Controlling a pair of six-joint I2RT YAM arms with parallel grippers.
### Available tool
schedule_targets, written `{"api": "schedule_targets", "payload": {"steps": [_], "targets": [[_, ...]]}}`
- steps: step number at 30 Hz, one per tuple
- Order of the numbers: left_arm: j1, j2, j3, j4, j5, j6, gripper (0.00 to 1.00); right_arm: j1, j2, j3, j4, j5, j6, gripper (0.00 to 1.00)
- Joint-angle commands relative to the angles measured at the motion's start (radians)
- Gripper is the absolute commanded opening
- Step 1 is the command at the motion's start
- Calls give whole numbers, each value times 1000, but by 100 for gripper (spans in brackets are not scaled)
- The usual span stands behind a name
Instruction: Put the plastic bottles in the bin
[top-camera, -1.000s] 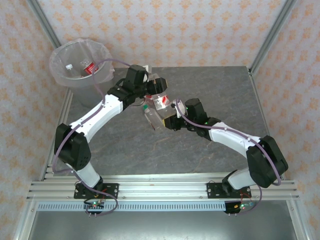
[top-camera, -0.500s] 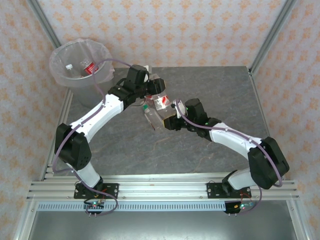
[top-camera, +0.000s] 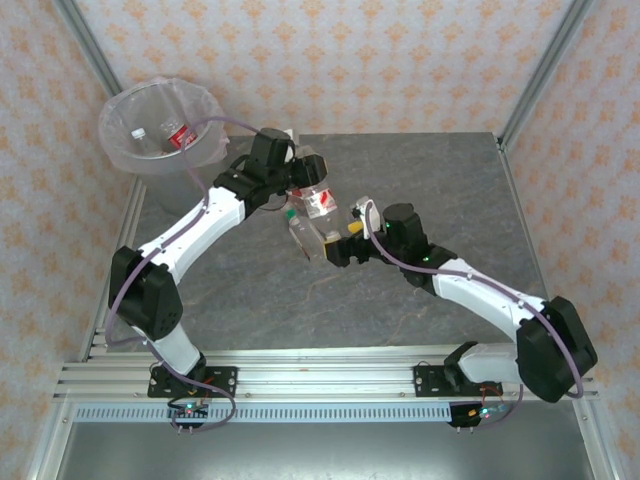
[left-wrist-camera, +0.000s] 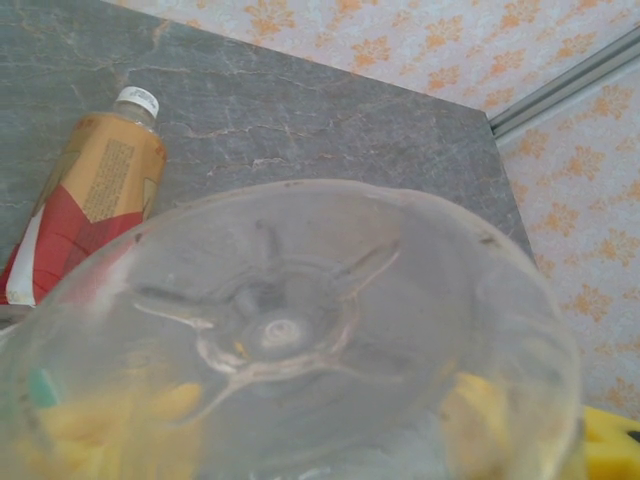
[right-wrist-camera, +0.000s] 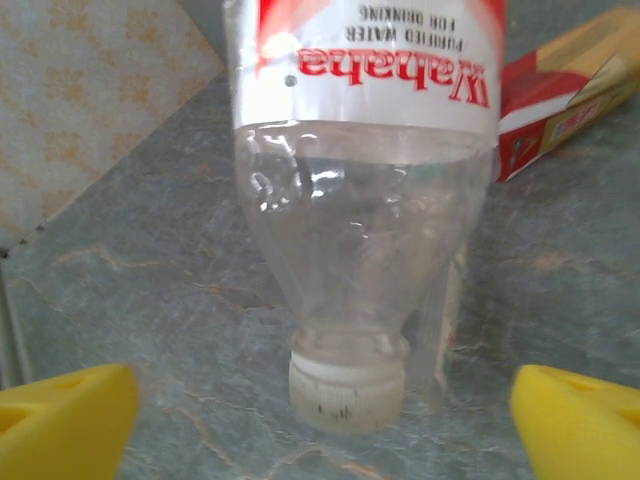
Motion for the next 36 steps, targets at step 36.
{"api": "schedule_targets", "payload": {"steps": [36], "targets": [[206, -158, 296, -97, -354, 260, 62, 2, -9, -56, 88, 711, 123, 99]]}}
